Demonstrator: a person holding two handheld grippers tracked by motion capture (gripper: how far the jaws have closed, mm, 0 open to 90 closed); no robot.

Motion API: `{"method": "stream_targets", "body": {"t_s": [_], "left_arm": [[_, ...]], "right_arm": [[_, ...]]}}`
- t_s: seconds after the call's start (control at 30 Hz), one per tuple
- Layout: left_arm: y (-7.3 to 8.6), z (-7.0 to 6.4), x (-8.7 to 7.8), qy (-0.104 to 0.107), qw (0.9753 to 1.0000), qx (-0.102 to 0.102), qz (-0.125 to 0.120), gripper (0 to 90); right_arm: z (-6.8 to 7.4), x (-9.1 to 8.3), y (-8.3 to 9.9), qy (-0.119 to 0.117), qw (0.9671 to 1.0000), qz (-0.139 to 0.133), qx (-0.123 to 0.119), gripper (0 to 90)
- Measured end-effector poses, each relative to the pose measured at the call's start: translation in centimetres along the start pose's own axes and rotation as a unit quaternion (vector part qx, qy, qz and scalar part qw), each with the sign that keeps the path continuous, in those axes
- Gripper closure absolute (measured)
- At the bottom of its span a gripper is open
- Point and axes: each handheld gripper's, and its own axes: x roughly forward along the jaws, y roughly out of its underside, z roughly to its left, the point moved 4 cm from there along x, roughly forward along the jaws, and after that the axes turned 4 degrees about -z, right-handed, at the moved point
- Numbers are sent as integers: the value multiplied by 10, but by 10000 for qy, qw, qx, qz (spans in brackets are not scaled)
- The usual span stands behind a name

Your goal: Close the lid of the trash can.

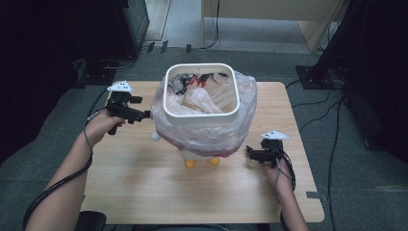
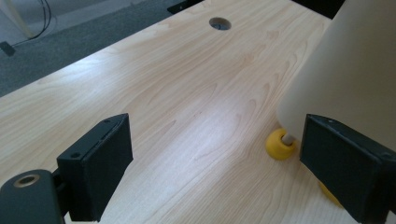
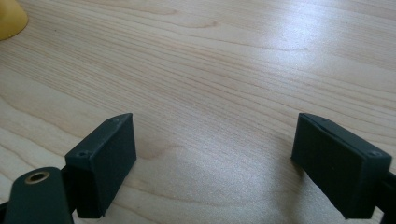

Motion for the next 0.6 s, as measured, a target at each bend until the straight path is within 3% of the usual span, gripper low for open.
{"method": "stream_targets", "body": {"t_s": [0.27,0.37,0.5,0.6], "left_arm": [[10,-1,4,39,9999,-64,-73,96],[15,-2,7,-48,9999,51,76,96],[23,-9,11,115,9997,145,163,96],[28,-9,13,105,9999,64,111,96]], "right_arm": [[0,0,0,1,10000,2,0,131],[0,0,0,1,10000,1,0,132],[0,0,0,0,10000,3,2,132],[0,0,0,1,10000,3,5,132]]}}
